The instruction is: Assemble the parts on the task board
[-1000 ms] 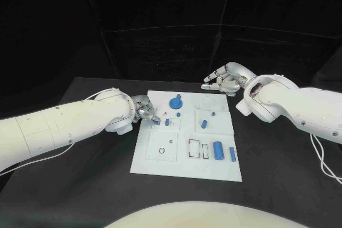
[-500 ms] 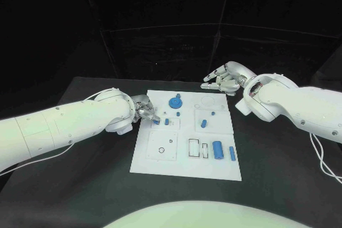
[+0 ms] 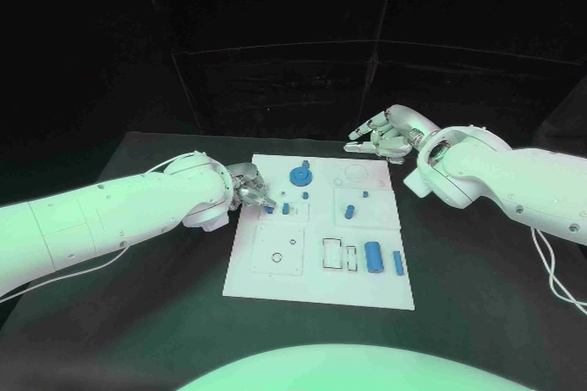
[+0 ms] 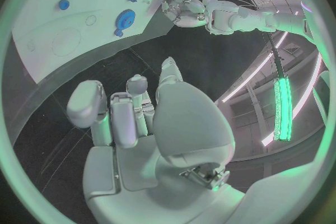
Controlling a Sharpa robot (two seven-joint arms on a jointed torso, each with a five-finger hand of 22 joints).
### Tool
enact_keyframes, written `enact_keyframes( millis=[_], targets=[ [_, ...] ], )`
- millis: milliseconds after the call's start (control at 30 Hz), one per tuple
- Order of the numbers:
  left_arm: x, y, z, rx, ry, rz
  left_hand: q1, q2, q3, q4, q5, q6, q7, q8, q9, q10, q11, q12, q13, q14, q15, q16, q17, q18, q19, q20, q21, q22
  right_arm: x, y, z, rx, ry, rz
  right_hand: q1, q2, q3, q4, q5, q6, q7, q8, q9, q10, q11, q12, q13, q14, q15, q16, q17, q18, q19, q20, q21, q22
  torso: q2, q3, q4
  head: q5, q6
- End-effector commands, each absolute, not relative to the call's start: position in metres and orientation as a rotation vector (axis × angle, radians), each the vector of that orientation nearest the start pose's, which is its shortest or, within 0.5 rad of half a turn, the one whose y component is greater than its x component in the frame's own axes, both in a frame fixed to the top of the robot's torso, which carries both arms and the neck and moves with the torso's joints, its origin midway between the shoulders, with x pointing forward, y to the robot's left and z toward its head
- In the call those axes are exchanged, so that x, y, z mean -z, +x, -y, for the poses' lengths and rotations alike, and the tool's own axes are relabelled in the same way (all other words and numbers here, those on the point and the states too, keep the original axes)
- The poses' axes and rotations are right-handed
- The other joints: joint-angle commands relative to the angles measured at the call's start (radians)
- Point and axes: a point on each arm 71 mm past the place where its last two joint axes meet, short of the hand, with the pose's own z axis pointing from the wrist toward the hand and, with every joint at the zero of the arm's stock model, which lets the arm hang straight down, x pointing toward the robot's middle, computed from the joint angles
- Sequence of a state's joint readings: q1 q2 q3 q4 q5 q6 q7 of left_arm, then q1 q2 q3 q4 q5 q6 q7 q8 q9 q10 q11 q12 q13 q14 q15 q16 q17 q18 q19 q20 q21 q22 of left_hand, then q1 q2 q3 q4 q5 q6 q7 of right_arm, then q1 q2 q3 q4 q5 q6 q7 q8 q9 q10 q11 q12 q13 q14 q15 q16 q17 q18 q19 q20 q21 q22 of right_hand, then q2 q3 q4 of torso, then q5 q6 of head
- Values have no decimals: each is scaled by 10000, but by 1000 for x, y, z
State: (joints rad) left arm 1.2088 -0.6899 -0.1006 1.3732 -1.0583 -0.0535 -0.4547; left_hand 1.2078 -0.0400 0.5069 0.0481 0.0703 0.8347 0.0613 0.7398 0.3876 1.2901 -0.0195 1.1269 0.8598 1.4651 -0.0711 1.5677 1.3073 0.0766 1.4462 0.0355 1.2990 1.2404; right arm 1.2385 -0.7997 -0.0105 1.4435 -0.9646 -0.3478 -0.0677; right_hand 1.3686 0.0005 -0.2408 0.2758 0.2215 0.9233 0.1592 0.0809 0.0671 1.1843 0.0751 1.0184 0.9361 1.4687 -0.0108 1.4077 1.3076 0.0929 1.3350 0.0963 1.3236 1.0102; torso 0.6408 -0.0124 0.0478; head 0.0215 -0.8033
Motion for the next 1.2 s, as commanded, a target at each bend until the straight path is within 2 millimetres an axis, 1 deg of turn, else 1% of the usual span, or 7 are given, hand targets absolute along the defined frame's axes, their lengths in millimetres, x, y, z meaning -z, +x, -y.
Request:
enact_keyframes(
  millis=[33,133,367,500,967,1133,1200],
  targets=[
    [242,501,-183,4472,-2540,-21833,-2,16,1287,-1175,74,65,-3,44,14,76,23,-26,-9,1057,-59,31,2635,-3,57,-33,44,-10,162,514,207,-8673,3267,-16784,25,58,0,-40,56,-58,11,54,14,-39,-30,27,11,464,32,-30,88,101,-46,14,-52,15,-1,4,1,15,20],
    [242,501,-183,4415,-2504,-21853,-2,16,1287,-1175,74,65,-3,44,14,76,23,-26,-9,1057,-59,31,2635,-3,57,-33,44,-10,162,514,207,-8672,3260,-16789,25,58,0,-40,56,-58,11,54,14,-39,-30,27,11,464,32,-30,88,101,-46,14,-52,15,2,-1,0,12,8],
    [244,500,-183,4218,-2341,-22177,-2,16,1287,-1175,74,65,-3,44,14,76,23,-26,-9,1057,-59,31,2635,-3,57,-33,44,-10,162,514,206,-8680,3244,-16813,25,58,0,-40,56,-58,11,54,14,-39,-30,27,11,464,32,-30,88,101,-46,14,-52,15,-2,4,-3,13,-14],
    [246,498,-182,4121,-2203,-22424,-13,3,1308,-1176,86,64,-4,48,16,75,23,-35,-18,1057,-61,31,2635,-1,54,-34,36,-18,162,514,206,-8687,3232,-16839,25,58,0,-40,56,-58,11,54,14,-39,-30,27,11,464,32,-30,88,101,-46,14,-52,15,-3,-6,6,8,0],
    [248,496,-180,4038,-2018,-22721,-82,-75,1435,-1184,194,65,-6,81,31,86,22,-60,-27,1057,-63,31,2635,-4,54,-38,36,-6,162,513,206,-8708,3199,-16888,25,58,0,-40,56,-58,11,54,14,-39,-30,27,11,464,32,-30,88,101,-46,14,-52,15,1,-3,6,8,-1],
    [247,497,-181,4108,-2096,-22579,-230,-181,1461,-1129,226,107,-42,129,50,138,-1,-19,41,1057,-73,31,2635,-7,60,-43,47,16,162,514,206,-8709,3202,-16876,25,58,0,-40,56,-58,11,54,14,-39,-30,27,11,464,32,-30,88,101,-46,14,-52,15,-3,2,3,10,-5],
    [247,498,-181,4136,-2119,-22541,-509,-279,1392,-959,144,219,-136,206,80,191,-65,19,91,1057,-115,31,2635,-8,69,-69,57,42,162,514,206,-8715,3199,-16863,27,63,-9,-39,51,-56,9,57,14,-53,-31,8,-17,460,31,-49,61,104,-50,12,-61,-3,4,0,2,-1,-6]
  ],
)
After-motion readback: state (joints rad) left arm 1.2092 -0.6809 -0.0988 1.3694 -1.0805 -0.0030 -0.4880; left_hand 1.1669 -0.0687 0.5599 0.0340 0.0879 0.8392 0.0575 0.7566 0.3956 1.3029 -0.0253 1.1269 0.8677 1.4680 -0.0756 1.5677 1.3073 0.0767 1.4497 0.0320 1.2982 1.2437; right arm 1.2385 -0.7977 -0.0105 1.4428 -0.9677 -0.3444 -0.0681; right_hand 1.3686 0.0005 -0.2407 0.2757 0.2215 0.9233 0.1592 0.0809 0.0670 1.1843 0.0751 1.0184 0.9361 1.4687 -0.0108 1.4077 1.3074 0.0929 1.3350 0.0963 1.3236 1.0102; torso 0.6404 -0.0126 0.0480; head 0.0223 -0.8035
